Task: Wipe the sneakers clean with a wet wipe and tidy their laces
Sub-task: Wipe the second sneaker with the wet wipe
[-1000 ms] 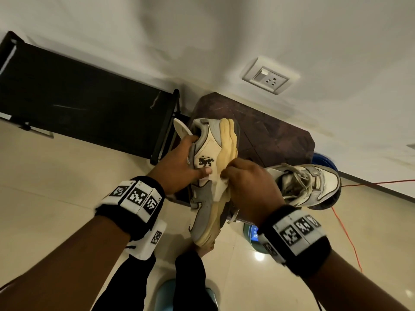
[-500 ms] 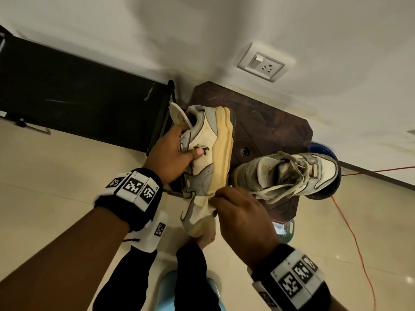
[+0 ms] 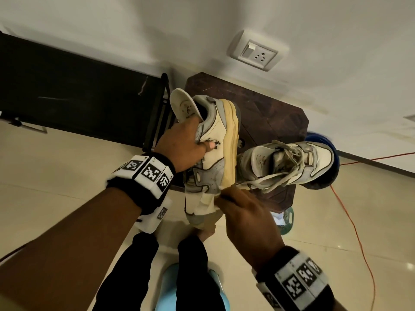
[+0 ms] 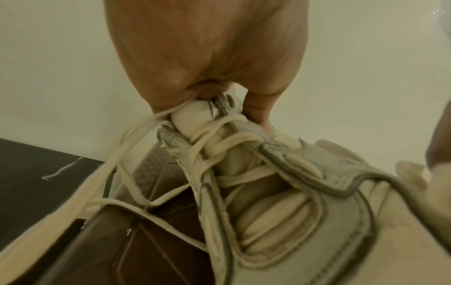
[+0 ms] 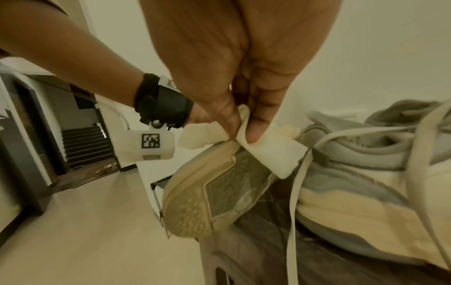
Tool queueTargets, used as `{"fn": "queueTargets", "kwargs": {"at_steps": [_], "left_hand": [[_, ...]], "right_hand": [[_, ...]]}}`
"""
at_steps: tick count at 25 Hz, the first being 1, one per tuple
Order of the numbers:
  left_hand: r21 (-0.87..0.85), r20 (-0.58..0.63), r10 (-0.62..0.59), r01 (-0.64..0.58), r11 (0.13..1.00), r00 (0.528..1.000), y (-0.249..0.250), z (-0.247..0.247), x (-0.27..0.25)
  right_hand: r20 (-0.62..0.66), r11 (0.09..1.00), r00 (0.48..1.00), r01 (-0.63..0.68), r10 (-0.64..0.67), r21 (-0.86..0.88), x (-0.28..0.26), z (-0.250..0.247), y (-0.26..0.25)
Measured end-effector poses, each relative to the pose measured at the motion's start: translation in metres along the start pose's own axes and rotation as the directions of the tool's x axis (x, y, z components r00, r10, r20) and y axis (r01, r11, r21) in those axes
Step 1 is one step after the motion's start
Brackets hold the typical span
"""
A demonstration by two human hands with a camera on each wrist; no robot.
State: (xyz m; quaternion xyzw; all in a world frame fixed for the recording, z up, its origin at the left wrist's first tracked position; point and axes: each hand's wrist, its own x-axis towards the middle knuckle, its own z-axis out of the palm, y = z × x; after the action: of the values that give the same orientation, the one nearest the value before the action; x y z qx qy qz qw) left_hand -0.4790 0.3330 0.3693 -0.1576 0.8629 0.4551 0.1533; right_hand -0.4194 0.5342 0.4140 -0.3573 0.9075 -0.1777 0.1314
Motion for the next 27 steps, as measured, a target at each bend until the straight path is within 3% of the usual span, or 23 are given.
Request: {"fn": "queueTargets", "kwargs": {"at_steps": [5, 9, 13, 16, 20, 23, 27], "left_hand": [[0.075, -0.002, 0.050, -0.050, 0.996, 0.999, 0.006, 0.001, -0.004], [0.134, 0.004, 0.097, -0.097, 0.986, 0.995, 0.009, 0.004, -0.007], [-0.092, -0.002, 0.018, -0.018, 0.996, 1.000, -0.005, 0.000, -0.004], [-0.317, -0.009, -0.047, 0.041, 0.947, 0.999, -0.014, -0.002, -0.007], [-0.548, -0.067, -0.099, 0.046, 0.835, 0.993, -0.012, -0.006, -0.017], [-0.563, -0.116, -0.130, 0.043, 0.825, 0.985, -0.003, -0.008, -0.025], [-0.648, -0.135, -0.268, 0.120, 0.752, 0.954, 0.011, -0.016, -0.032]], "right_hand": [[-0.061, 0.997, 0.998, -0.039, 0.035, -0.069, 0.042, 0.002, 0.003], [0.017, 0.991, 0.997, -0.077, 0.079, -0.111, 0.078, -0.005, 0.011], [0.057, 0.997, 0.998, 0.033, -0.029, -0.065, 0.026, -0.002, -0.007], [0.047, 0.998, 0.996, 0.070, -0.070, 0.004, -0.006, 0.004, -0.019], [-0.165, 0.994, 0.983, -0.070, 0.082, 0.078, 0.027, -0.014, -0.004], [-0.160, 0.979, 0.975, -0.128, 0.154, 0.160, 0.056, -0.039, 0.002], [-0.111, 0.986, 0.991, -0.050, 0.068, 0.157, 0.035, -0.063, -0.015]]}}
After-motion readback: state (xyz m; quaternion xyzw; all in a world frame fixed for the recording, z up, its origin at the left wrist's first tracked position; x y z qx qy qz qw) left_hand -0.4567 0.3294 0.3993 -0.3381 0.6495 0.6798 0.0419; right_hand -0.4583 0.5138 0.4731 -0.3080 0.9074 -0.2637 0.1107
